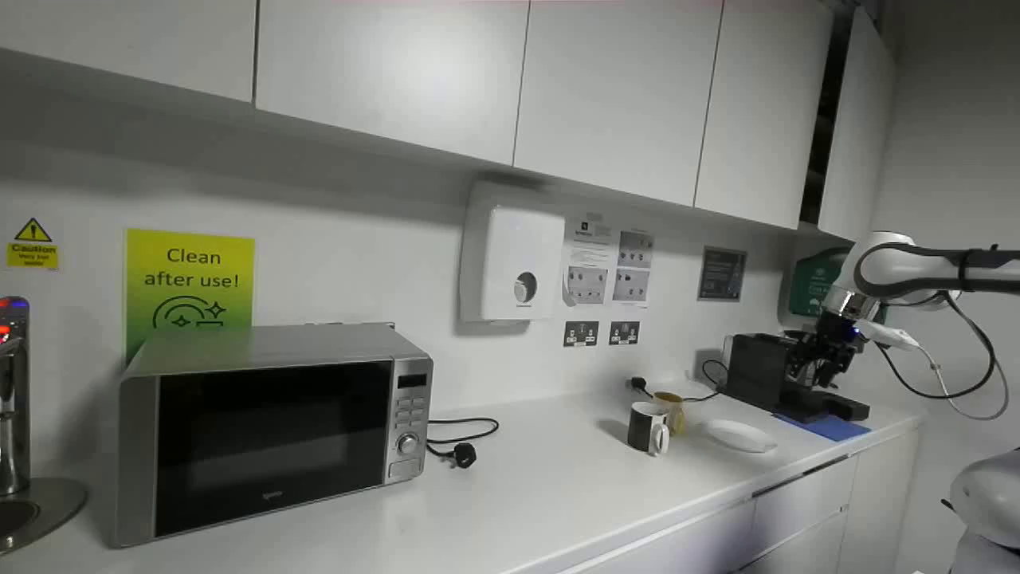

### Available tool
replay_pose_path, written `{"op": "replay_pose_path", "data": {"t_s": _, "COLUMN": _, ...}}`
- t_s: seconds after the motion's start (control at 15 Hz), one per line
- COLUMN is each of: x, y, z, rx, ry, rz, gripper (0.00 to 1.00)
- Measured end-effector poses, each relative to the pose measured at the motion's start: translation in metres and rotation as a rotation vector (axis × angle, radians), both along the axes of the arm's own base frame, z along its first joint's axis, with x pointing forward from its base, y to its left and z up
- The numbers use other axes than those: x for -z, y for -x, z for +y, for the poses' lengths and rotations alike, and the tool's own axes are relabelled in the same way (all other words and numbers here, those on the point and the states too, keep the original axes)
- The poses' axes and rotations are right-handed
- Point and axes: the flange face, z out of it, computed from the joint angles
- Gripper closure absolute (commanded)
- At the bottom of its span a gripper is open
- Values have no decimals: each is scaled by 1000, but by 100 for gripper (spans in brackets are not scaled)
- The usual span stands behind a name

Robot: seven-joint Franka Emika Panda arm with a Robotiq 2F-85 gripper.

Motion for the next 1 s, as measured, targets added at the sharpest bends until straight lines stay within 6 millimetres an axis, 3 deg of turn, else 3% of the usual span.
{"op": "replay_pose_path", "data": {"t_s": 0.67, "x": 2, "y": -4, "z": 1, "rx": -9, "ry": 7, "rz": -3, "gripper": 0}}
{"op": "replay_pose_path", "data": {"t_s": 1.0, "x": 16, "y": -41, "z": 3, "rx": -4, "ry": 41, "rz": -63, "gripper": 0}}
